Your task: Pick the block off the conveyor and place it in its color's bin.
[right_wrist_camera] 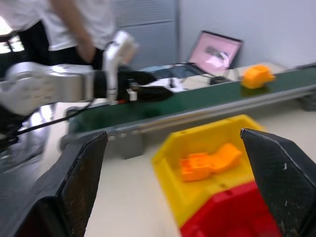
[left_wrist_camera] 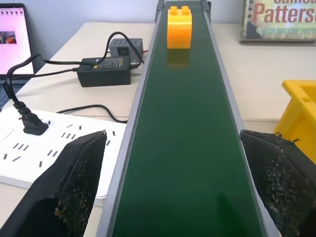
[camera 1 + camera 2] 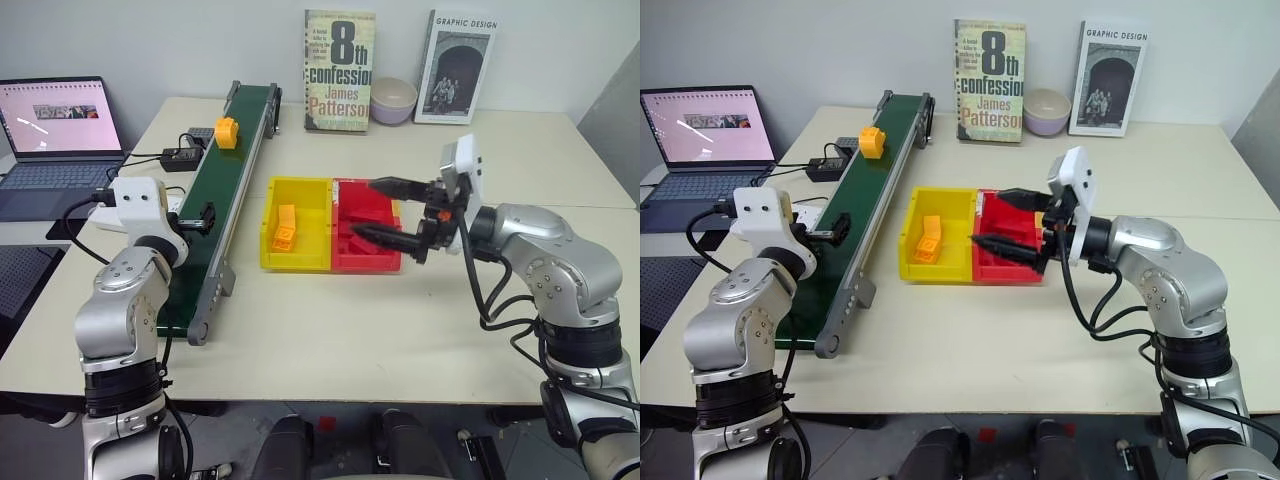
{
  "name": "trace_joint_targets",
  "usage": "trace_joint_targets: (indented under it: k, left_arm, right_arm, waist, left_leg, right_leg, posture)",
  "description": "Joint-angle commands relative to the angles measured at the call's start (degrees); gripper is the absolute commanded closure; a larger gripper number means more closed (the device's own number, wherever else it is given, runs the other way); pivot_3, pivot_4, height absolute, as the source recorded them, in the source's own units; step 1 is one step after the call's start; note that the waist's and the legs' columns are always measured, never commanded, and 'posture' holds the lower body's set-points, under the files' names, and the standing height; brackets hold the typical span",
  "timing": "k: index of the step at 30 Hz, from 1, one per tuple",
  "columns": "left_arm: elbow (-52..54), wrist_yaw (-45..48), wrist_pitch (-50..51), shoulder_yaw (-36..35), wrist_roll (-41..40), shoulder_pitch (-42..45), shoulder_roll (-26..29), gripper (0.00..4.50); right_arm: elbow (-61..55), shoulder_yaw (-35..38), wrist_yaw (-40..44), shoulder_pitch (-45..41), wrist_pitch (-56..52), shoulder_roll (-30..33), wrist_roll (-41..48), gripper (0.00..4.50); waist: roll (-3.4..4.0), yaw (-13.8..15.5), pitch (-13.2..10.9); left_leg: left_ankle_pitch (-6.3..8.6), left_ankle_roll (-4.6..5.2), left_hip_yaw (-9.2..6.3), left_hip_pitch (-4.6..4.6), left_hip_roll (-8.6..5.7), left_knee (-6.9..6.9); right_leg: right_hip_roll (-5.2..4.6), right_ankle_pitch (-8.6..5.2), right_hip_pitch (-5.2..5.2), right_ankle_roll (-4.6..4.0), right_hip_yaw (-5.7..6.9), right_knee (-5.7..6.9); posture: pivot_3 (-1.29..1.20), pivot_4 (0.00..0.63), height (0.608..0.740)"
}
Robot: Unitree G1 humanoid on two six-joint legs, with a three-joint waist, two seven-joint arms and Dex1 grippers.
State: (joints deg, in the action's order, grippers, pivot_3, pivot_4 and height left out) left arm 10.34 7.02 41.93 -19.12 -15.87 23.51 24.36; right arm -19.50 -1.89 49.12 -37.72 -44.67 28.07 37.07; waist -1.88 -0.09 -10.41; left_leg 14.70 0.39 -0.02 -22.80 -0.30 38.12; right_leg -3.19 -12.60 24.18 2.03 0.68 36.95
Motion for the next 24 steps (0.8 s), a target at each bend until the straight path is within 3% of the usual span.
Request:
trace_joint_targets:
  k: [1,24]
  left_arm:
    - [0.8,0.0,-1.7,-0.1,0.2,0.7,0.0,0.01]
    - [-9.0,0.0,-4.8,2.1,1.8,5.7,-0.1,0.01]
  right_arm:
    - [-2.7,-0.3,-0.5,-0.5,0.5,0.1,0.7,0.00]
    - [-6.0,0.9,-6.2,-1.0,-1.0,-0.9,3.8,0.00]
  waist:
    - [0.00,0.0,0.0]
    - [0.00,0.0,0.0]
  left_leg:
    - [0.00,0.00,0.00,0.00,0.00,0.00]
    - [0.00,0.00,-0.01,-0.01,0.01,0.00]
  right_leg:
    - [-0.01,0.00,0.00,0.00,0.00,0.01]
    - [-0.05,0.00,0.01,0.00,0.01,-0.01]
  posture:
    - [0.00,0.150,0.740]
    - [0.00,0.150,0.740]
